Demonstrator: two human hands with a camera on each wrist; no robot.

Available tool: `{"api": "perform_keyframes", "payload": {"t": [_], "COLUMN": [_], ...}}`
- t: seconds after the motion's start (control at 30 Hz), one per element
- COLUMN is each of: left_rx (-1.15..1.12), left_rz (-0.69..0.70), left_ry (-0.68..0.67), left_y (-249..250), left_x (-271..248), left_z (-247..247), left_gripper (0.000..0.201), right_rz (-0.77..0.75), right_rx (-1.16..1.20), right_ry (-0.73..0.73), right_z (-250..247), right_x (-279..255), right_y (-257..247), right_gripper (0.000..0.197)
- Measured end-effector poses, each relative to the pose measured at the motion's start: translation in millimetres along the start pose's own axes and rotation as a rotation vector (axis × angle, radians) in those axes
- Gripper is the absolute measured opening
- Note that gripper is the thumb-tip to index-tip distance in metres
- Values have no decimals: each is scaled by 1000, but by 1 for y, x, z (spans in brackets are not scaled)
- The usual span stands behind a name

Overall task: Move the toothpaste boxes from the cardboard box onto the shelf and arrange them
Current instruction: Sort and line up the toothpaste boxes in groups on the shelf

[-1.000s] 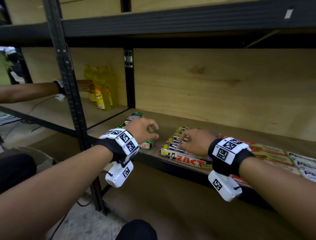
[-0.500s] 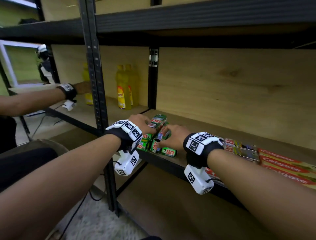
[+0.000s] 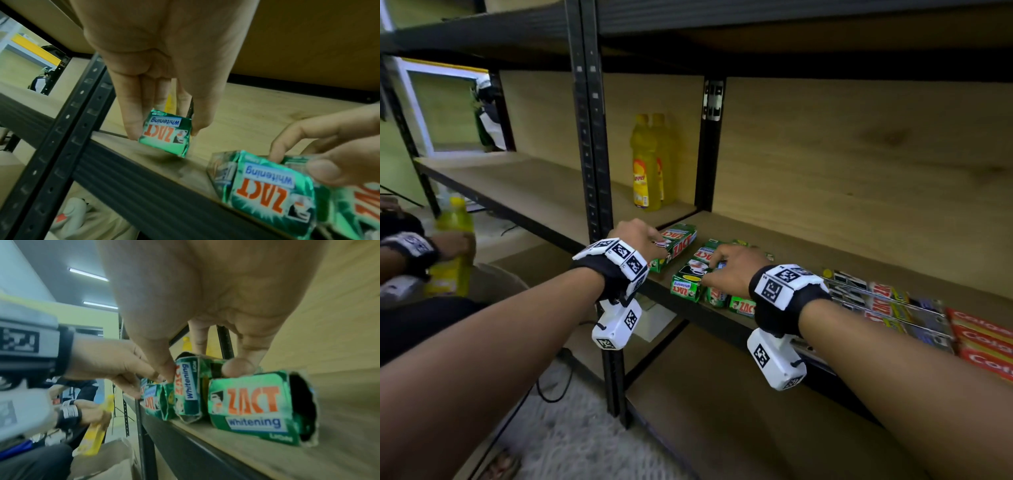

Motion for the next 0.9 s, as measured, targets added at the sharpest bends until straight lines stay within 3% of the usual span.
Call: {"api": "perform_keyframes", "payload": {"t": [0.13, 0.23, 0.3, 0.47, 0.6, 0.73, 0.9], "left_rx": [13, -13, -28, -77, -194, -304, -358], "left_rz": [-8, 4, 18, 64, 61, 65, 62], "left_ry": [16, 29, 38, 61, 104, 168, 203], "left_y": [-11, -17, -20, -29, -41, -51, -57], "left_x": [5, 9, 12, 18, 21, 21, 21], "left_z": [8, 11, 12, 13, 13, 14, 16], "left_gripper": [33, 31, 30, 34, 34, 35, 33], "right_rz": [10, -12, -56, -142, -188, -132, -121], "right_rx": [500, 901, 1023, 1038, 1019, 1104, 1084], "right_ry": [63, 83, 120, 179, 139, 82, 36], "right_z": [-9, -9, -11, -17, -10, 3, 19], "right_x": [2, 6, 9, 18, 29, 44, 70], "right_y": [16, 20, 18, 0, -20, -33, -48], "right_gripper": [17, 20, 23, 26, 31, 24, 35]}}
Point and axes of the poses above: each hand's wrist, its own x-axis towards the middle knuckle, its own z-axis out of the palm, y = z × x, the point moved 6 cm from there along x, towards the middle knuckle, and after that the axes turned 13 degrees about -y, right-handed, at the moved point
